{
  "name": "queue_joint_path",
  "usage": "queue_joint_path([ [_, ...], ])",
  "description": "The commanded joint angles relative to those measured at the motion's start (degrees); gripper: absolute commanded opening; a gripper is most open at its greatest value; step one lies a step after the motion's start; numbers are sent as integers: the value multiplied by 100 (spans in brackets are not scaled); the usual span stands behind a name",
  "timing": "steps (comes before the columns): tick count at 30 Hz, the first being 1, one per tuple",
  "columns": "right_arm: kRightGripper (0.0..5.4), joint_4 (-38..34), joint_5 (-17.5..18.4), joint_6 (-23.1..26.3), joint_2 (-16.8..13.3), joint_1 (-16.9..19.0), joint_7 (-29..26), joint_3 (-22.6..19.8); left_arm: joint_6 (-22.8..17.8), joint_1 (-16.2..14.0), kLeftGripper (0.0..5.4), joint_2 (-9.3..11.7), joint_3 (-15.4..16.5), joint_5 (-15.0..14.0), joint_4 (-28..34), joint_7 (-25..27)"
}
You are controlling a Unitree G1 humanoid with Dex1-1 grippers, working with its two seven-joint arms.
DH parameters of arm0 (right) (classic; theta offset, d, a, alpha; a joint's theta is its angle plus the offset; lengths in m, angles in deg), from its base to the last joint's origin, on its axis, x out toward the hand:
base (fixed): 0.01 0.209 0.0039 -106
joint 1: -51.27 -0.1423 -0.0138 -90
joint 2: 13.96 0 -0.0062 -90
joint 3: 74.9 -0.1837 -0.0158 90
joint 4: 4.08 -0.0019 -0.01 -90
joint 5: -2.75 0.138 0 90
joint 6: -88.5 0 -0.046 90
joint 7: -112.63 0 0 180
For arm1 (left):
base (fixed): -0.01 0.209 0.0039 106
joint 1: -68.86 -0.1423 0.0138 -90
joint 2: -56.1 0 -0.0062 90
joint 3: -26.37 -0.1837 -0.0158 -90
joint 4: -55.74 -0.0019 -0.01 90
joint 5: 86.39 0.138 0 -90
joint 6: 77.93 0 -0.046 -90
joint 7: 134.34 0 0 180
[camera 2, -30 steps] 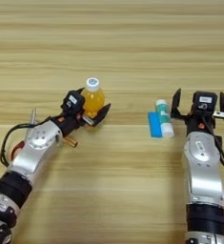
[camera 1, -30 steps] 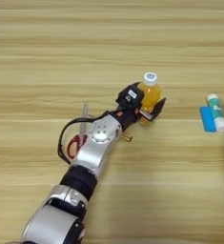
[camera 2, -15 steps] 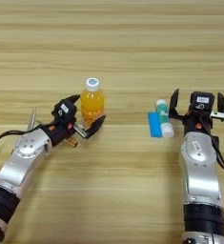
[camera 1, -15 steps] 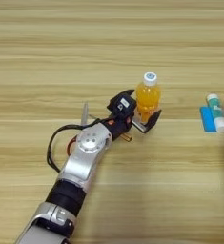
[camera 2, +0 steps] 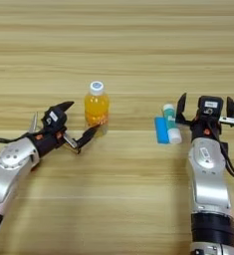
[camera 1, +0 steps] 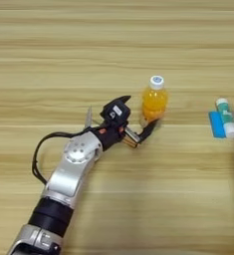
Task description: Move the objects on the table
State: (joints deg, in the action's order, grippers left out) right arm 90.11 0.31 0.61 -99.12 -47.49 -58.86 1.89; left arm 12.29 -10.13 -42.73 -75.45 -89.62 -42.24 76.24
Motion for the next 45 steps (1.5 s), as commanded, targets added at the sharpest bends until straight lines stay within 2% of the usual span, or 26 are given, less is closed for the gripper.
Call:
queue_joint_path([
  [1, 540, -18, -40, 72, 27, -127, 67, 19, -218, -147, 537, 235, 277, -221, 286, 32],
  [6, 540, 15, -63, 68, 42, -161, 84, 27, -303, -252, 537, 502, 623, -302, 266, -67],
  [10, 540, 2, -72, 45, 44, -170, 102, 45, -158, -8, 537, 519, 1002, -283, -66, -464],
  [14, 540, -46, -47, -15, 50, -166, 51, 90, -41, 197, 537, 437, 1342, -393, -241, -811],
  [17, 540, -208, -16, -118, 53, -121, -134, 239, 331, 550, 537, 347, 1674, -246, -808, -1516],
  [21, 540, -935, 71, -209, -16, 100, -764, 682, 956, 1016, 537, 251, 1804, -52, -1708, -2088],
  [25, 540, -1804, 470, -286, -16, 381, -1487, 1065, 1521, 1277, 537, 229, 1928, 49, -2488, -2491],
  [27, 540, -2010, 664, -139, -18, 506, -1801, 1245, 1668, 1338, 537, 231, 1944, 44, -2707, -2545],
  [29, 540, -2191, 849, 464, -205, 724, -2235, 1451, 1797, 1392, 537, 222, 1978, 64, -2859, -2673],
  [34, 540, -2654, 1276, 1333, -598, 1079, -2862, 1472, 1985, 1470, 537, 232, 2034, 92, -3042, -2874],
  [39, 540, -2996, 1241, 1596, -1042, 1441, -3578, 2108, 2072, 1497, 537, 222, 2042, 91, -3095, -2973],
  [45, 540, -2976, 1732, 2031, -900, 1412, -3908, 2296, 2084, 1480, 537, 165, 2010, 112, -3067, -3046],
])
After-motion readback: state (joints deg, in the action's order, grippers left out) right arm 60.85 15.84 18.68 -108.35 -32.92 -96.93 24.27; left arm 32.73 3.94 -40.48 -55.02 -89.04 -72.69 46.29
